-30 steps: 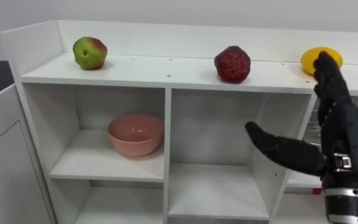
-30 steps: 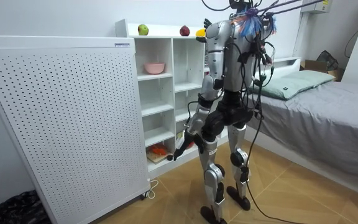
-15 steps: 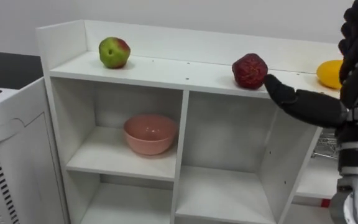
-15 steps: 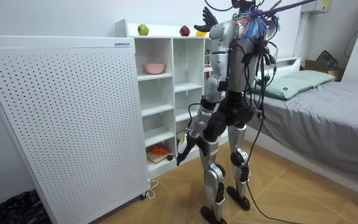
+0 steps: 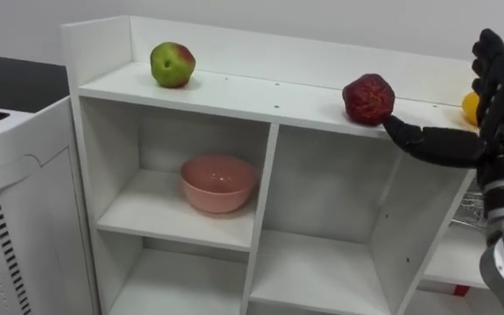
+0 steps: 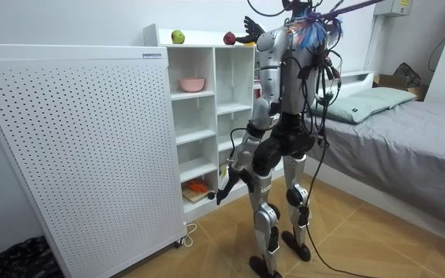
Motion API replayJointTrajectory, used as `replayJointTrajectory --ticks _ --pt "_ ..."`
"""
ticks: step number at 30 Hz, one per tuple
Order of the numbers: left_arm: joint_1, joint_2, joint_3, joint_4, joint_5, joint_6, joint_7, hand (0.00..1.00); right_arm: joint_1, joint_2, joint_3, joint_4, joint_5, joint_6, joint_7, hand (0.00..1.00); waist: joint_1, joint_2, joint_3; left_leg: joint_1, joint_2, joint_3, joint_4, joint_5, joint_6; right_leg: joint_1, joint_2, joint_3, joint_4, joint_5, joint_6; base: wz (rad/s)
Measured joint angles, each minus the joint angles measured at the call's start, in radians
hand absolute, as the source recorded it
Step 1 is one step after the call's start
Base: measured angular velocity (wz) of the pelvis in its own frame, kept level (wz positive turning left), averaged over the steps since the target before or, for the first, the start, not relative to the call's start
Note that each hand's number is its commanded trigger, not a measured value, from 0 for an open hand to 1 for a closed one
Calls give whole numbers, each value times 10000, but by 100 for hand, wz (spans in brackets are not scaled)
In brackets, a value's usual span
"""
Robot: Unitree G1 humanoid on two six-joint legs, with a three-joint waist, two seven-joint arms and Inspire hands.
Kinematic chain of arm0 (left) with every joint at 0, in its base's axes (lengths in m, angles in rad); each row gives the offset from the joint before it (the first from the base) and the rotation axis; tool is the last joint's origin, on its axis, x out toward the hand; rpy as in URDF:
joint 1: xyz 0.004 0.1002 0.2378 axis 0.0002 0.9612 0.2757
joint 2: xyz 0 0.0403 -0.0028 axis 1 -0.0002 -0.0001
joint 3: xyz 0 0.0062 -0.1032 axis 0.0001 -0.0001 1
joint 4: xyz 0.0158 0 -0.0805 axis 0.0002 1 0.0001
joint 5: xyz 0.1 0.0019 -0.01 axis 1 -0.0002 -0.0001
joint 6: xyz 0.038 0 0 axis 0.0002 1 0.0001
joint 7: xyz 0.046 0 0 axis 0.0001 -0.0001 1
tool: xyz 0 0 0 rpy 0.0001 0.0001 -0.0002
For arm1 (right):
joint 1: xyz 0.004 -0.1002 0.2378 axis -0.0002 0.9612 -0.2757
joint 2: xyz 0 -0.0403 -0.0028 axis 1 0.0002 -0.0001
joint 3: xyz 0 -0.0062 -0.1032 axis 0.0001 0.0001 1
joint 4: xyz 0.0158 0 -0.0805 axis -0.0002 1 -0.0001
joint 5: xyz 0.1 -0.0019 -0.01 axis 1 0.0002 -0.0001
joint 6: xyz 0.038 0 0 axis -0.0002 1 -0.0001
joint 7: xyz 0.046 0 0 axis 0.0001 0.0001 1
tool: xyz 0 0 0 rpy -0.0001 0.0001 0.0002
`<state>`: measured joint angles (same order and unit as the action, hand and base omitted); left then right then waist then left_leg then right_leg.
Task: Arrange fruit in the closet
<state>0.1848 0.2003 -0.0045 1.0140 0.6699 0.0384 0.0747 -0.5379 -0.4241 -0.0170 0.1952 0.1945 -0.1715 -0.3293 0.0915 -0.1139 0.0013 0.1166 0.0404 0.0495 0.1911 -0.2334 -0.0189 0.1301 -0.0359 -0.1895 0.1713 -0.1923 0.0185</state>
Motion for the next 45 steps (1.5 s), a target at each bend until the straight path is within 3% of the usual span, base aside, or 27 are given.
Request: replayJointTrajectory --ticks 5,12,38,45 --pt "23 143 -7 -80 1 7 17 0 -74 -230 336 67 143 0 77 0 25 -71 44 -3 1 -15 28 10 -2 -16 -7 -27 -2 9 -14 0" --pt "22 147 -8 -231 2 57 17 0 -74 -237 406 68 233 2 246 0 154 -75 79 -97 3 -15 90 11 -3 -41 -12 -70 9 26 -38 0" --pt "21 154 4 -256 2 72 32 0 -82 -321 519 144 267 17 916 0 250 -47 15 -172 1 -80 136 22 -9 -98 -10 -76 10 36 -53 0" --pt "1 161 -6 -259 -4 247 -88 0 -154 -516 838 641 375 391 1676 0 231 -144 -9 -180 2 -93 140 25 -11 -97 -11 -76 15 38 -55 0"
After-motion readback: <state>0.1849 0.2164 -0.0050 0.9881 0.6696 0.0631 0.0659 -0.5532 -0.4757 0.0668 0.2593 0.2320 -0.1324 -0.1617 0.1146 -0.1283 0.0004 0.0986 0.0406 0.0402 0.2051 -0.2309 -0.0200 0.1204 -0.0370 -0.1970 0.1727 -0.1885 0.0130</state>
